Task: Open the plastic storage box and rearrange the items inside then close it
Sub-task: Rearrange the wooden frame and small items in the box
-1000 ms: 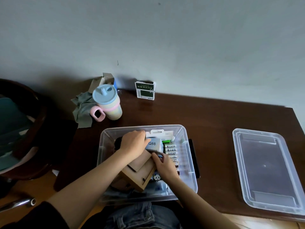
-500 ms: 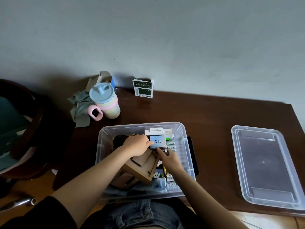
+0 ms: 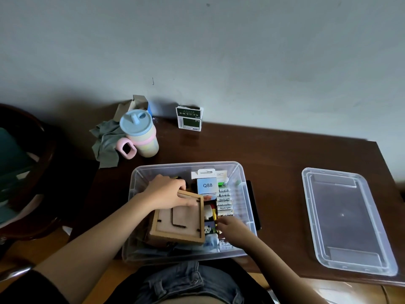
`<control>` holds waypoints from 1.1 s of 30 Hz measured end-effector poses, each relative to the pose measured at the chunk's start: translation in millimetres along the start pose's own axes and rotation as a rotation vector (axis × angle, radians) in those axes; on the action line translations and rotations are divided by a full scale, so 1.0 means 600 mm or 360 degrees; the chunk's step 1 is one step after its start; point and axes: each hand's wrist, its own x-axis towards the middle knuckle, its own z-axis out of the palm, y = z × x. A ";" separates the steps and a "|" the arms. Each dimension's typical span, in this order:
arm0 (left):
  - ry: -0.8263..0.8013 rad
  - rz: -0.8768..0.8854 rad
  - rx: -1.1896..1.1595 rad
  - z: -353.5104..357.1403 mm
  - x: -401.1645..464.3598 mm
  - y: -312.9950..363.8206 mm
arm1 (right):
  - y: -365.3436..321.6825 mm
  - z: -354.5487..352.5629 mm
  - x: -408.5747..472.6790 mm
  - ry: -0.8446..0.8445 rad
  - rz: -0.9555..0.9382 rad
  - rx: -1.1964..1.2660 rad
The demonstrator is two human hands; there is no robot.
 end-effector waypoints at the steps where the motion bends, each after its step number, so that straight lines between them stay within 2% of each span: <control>1: 0.0050 -0.0023 -0.0016 0.001 -0.006 -0.001 | -0.002 0.001 0.001 0.0003 0.0007 0.0008; 6: 0.0199 -0.0223 -0.0321 -0.008 -0.026 -0.016 | -0.015 -0.004 0.000 -0.0035 -0.0030 0.0003; 9: 0.0428 -0.0384 -0.0662 -0.021 -0.042 -0.045 | -0.019 -0.010 0.002 -0.0051 -0.0022 0.0050; 12: 0.0703 -0.0679 -0.0942 -0.020 -0.053 -0.074 | -0.022 -0.011 0.005 -0.0042 -0.0006 0.0024; 15: 0.0820 -0.0848 -0.1133 -0.016 -0.052 -0.083 | -0.024 -0.006 0.011 0.0069 -0.0044 -0.0143; 20: 0.0796 -0.0705 -0.1063 -0.003 -0.062 -0.080 | -0.034 -0.012 0.025 0.0259 -0.0148 -0.0295; 28: 0.0676 -0.0447 -0.0655 -0.005 -0.090 -0.067 | -0.038 -0.010 0.033 0.0253 -0.0170 -0.0646; 33: 0.0656 -0.0339 -0.0712 0.003 -0.097 -0.063 | -0.046 -0.002 0.037 0.0333 -0.0212 -0.0835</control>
